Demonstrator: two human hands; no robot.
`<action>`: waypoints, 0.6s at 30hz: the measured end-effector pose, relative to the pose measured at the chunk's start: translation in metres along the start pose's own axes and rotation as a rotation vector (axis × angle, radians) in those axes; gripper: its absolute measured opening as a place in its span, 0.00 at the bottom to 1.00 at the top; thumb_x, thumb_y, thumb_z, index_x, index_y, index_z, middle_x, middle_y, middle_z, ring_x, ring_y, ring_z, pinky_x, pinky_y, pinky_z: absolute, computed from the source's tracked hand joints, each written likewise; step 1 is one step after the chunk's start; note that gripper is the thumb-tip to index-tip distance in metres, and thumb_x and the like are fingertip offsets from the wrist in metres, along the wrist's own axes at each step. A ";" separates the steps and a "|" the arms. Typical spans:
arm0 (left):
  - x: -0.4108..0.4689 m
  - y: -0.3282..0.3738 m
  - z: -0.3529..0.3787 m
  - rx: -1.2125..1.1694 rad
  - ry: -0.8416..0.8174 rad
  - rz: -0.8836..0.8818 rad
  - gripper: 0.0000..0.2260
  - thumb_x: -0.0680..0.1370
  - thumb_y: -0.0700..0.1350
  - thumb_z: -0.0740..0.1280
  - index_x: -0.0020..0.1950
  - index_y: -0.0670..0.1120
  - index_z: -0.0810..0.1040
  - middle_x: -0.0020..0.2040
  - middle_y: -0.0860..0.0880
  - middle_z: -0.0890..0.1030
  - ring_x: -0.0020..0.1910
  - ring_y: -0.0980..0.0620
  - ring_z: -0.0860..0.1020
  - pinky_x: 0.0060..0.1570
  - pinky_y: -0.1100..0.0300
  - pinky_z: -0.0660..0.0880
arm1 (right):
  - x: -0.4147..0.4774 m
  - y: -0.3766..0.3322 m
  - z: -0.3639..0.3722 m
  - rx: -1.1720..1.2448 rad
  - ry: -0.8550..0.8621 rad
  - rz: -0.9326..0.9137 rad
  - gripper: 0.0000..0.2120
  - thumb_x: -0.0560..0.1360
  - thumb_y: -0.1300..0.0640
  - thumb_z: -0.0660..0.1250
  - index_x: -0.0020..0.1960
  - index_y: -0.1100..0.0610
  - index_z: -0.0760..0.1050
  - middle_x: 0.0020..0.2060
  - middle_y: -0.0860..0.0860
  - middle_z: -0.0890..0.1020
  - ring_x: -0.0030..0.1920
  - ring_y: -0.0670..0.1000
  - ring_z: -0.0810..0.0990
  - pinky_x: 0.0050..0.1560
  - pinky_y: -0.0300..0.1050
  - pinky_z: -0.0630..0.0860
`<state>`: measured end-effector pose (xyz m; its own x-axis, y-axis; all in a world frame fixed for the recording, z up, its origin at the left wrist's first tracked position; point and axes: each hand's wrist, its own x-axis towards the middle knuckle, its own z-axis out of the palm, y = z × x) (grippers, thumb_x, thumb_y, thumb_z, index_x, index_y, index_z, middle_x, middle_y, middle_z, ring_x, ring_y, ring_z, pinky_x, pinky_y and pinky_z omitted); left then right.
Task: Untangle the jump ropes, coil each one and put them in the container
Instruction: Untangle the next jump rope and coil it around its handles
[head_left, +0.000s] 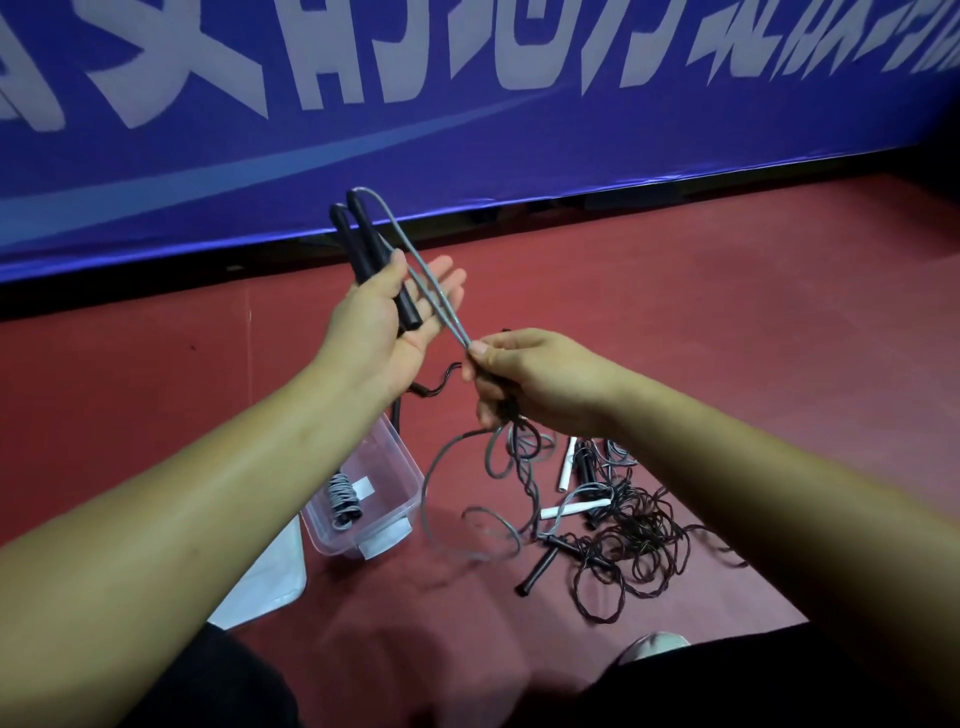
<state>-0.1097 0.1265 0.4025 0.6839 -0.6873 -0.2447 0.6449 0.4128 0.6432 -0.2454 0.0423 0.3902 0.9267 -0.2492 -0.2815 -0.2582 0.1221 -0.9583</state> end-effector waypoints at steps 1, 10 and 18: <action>0.002 0.001 -0.002 -0.012 0.011 0.009 0.15 0.84 0.43 0.58 0.69 0.36 0.68 0.54 0.35 0.83 0.49 0.40 0.85 0.43 0.52 0.83 | -0.001 0.000 0.001 -0.004 -0.003 0.014 0.13 0.85 0.58 0.54 0.46 0.62 0.71 0.29 0.54 0.67 0.29 0.54 0.73 0.32 0.41 0.72; -0.003 0.007 -0.004 0.083 -0.056 -0.092 0.16 0.85 0.49 0.56 0.65 0.41 0.74 0.57 0.47 0.84 0.57 0.46 0.83 0.55 0.51 0.76 | -0.004 0.000 0.011 -0.083 -0.024 0.071 0.15 0.86 0.56 0.55 0.44 0.62 0.71 0.25 0.48 0.64 0.22 0.46 0.61 0.22 0.36 0.59; -0.005 0.001 -0.004 0.196 -0.150 -0.226 0.18 0.82 0.61 0.55 0.63 0.55 0.78 0.55 0.44 0.84 0.59 0.42 0.81 0.60 0.45 0.75 | 0.000 0.000 0.018 -0.166 -0.034 0.101 0.16 0.85 0.54 0.57 0.42 0.61 0.71 0.24 0.48 0.65 0.21 0.46 0.61 0.22 0.36 0.57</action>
<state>-0.1113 0.1332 0.4012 0.4639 -0.8346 -0.2970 0.6868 0.1270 0.7157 -0.2407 0.0595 0.3911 0.9016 -0.2104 -0.3779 -0.3896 -0.0158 -0.9208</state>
